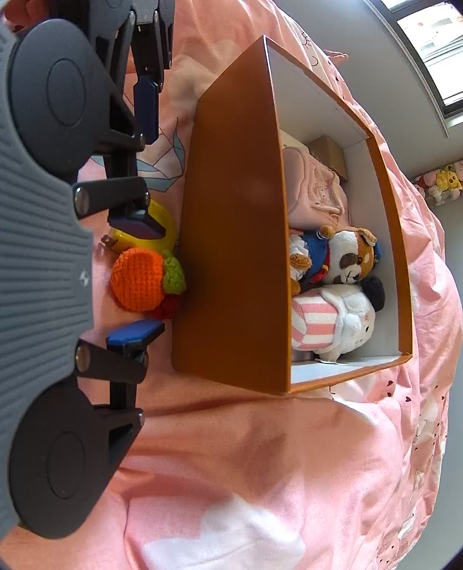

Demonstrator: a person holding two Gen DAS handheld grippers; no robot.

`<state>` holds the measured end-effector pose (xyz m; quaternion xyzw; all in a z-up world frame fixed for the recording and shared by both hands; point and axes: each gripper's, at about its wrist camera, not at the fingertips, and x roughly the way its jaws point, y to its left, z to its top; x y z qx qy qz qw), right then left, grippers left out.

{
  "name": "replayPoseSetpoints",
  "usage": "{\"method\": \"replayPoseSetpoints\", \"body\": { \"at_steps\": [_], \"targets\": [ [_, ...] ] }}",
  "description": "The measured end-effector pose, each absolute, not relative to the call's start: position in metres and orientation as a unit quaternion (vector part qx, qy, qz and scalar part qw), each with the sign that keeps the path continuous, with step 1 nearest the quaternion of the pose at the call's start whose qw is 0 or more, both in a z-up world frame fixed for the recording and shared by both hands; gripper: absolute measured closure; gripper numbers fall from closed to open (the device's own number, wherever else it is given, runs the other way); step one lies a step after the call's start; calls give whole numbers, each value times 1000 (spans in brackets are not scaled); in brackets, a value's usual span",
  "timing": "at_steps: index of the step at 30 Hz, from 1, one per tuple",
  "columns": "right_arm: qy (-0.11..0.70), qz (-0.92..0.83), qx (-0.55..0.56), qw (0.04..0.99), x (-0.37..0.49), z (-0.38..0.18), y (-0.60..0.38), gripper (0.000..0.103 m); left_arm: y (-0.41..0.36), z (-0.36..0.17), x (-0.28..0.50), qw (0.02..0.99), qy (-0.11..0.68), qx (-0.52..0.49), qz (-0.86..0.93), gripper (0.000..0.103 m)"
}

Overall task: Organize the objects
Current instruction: 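Grip the yellow tape measure with the left tool while the right tool grips the orange knitted fruit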

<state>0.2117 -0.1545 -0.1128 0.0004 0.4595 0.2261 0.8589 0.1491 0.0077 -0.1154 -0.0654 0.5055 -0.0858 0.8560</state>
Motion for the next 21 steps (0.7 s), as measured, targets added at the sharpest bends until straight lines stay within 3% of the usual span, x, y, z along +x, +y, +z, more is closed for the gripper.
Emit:
{"method": "replayPoseSetpoints", "body": {
  "at_steps": [2,4,21],
  "targets": [
    [465,227,0,856,216,-118,-152,52,6,-117,151,854,508,-62,-89,43],
    [468,226,0,854,220,-122,-150,60,6,-119,152,854,508,-60,-92,42],
    [480,169,45,859,219,-122,-189,61,-18,-153,181,849,517,-23,-109,29]
  ]
}}
